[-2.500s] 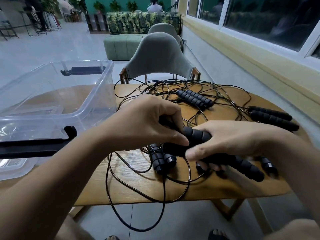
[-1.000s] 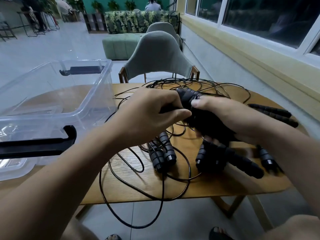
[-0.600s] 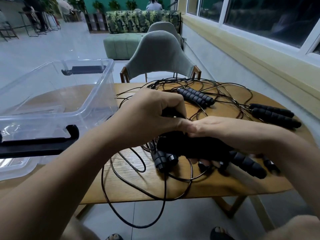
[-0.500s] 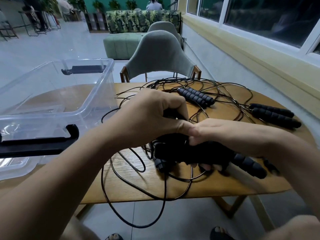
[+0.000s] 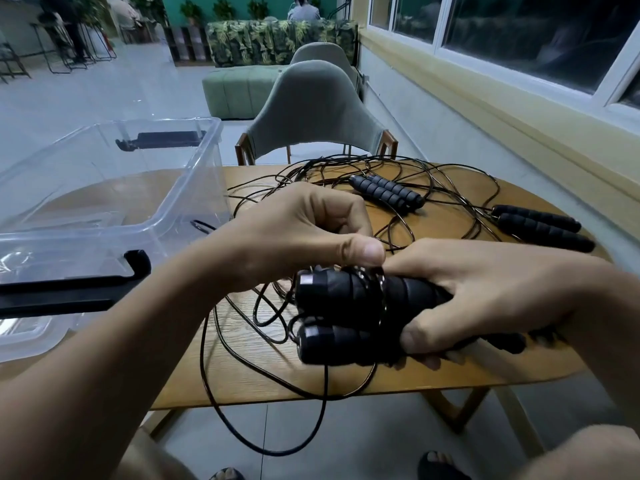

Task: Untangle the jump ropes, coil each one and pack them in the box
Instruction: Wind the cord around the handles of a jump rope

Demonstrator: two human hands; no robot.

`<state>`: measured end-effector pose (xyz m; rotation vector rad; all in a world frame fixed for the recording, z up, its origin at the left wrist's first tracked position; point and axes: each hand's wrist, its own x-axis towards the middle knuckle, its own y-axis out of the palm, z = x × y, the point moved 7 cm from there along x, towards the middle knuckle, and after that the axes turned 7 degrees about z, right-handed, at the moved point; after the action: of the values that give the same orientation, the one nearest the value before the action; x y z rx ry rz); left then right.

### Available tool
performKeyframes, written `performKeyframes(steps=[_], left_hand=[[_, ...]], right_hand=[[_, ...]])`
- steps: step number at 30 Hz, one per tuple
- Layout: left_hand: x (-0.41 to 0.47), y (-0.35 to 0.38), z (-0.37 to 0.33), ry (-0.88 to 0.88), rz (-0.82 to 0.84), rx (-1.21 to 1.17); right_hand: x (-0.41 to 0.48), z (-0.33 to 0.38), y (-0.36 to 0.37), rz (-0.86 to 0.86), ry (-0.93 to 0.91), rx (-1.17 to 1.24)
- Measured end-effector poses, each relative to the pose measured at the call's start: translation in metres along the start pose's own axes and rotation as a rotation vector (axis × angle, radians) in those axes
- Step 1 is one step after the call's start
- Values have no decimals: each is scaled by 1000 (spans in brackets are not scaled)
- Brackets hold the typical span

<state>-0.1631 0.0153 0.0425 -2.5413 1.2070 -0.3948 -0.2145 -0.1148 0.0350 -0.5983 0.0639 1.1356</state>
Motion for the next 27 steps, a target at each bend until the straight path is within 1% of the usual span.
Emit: performKeyframes(steps=[3,6,8,10,12,13,15,19,21,25,27], left_hand=[[3,-2,3,11,-44,-60],[6,-2,-2,29,-90,2],[7,-6,5,-5,-183,58],[8,-12,14,-61,-303,164],[12,-10,22,-67,-320,127],[13,-6,22,-51,-309,97],[15,0,18,-39,-289,113],[17,-1,15,-64,-330,344],[18,-4,14,-72,-359,416],[17,-5,8,-77,-390,512],[16,-6,6,-62,-380,544]], right_hand=[[-7,6,-8,-48,-85,84],[-10,4,-16,-97,-156,291],[-9,3,-23,-140,-205,399],[-9,5,-30,-216,-254,452],[-12,5,-38,-325,-298,498],[-13,4,-41,-371,-319,509],[-14,1,-47,-450,-346,513],[-15,-6,-58,-620,-358,510],[-16,-9,-63,-688,-356,493],[-19,-9,-67,-784,-382,411],[-23,-8,-69,-866,-386,324]])
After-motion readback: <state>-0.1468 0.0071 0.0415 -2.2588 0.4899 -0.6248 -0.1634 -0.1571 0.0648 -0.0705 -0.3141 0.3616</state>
